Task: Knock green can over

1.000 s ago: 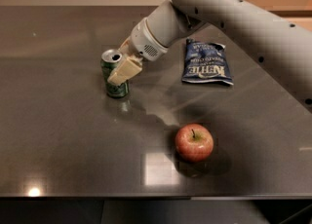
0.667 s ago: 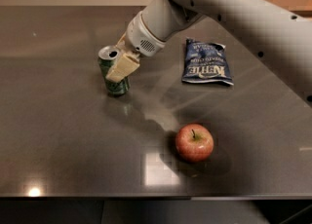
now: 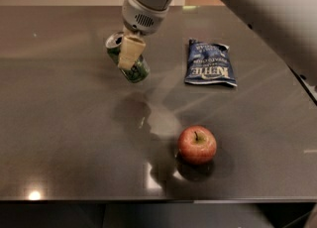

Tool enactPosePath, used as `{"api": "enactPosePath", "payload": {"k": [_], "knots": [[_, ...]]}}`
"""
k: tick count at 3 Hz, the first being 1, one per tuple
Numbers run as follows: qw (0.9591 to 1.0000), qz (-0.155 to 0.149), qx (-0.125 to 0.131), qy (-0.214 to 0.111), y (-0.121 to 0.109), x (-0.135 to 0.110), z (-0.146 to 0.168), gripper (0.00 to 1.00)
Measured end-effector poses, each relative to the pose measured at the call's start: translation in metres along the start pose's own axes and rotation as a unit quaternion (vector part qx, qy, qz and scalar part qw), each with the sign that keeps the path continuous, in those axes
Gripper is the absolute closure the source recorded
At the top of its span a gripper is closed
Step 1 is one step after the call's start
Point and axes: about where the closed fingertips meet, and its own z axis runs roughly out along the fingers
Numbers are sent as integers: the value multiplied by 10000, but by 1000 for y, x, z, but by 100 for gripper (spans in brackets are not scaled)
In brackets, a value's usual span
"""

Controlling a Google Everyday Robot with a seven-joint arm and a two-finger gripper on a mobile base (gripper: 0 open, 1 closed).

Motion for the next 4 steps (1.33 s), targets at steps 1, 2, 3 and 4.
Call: {"api": "enactPosePath", "payload": {"k": [1, 2, 3, 4], "knots": [[9977, -21, -56, 681, -6, 17, -7, 100], [9928, -42, -310, 1159, -10, 36, -5, 81], [9887, -18, -549, 1398, -15, 51, 8, 59], [9853, 5, -742, 1541, -21, 63, 24, 28]]}}
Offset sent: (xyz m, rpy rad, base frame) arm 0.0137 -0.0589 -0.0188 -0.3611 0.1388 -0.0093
